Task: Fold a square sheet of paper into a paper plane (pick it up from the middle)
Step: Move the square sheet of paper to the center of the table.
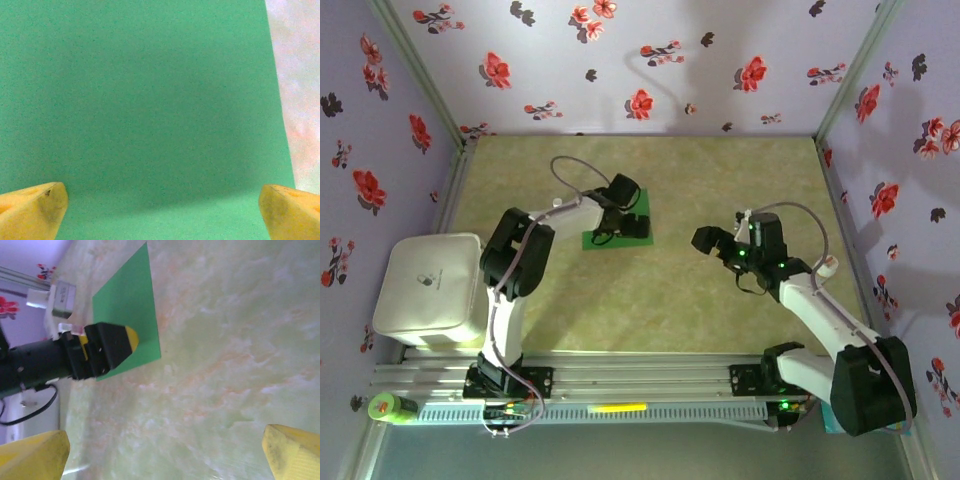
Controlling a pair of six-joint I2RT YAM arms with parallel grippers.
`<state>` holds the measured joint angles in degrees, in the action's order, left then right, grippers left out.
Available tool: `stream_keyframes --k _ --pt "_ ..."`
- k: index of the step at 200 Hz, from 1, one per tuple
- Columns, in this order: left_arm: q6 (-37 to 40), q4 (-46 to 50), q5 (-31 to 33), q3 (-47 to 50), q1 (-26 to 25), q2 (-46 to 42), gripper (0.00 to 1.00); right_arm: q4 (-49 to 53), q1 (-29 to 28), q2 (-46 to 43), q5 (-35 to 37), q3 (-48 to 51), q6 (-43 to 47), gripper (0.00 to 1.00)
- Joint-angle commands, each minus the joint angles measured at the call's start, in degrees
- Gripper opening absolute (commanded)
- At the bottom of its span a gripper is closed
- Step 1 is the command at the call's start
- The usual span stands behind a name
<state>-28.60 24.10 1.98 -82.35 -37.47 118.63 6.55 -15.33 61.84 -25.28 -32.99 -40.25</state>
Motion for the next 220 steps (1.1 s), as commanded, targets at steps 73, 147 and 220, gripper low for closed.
stream_keyframes --k 73,147,220 --pt "-13.9 -1.1 -2.2 15.4 -12.5 -11.9 0.99 13.2 2.7 -7.3 4.0 -4.1 7.1 0.99" --pt "-18.4 8.7 7.5 7.5 -10.9 -11.4 0.99 9.2 1.8 -3.6 -5.4 -0.6 2.4 0.99" --pt "-20.1 15.6 8.1 -3.1 -10.9 -0.5 0.99 14.1 1.3 0.6 -5.7 -3.5 7.6 0.99"
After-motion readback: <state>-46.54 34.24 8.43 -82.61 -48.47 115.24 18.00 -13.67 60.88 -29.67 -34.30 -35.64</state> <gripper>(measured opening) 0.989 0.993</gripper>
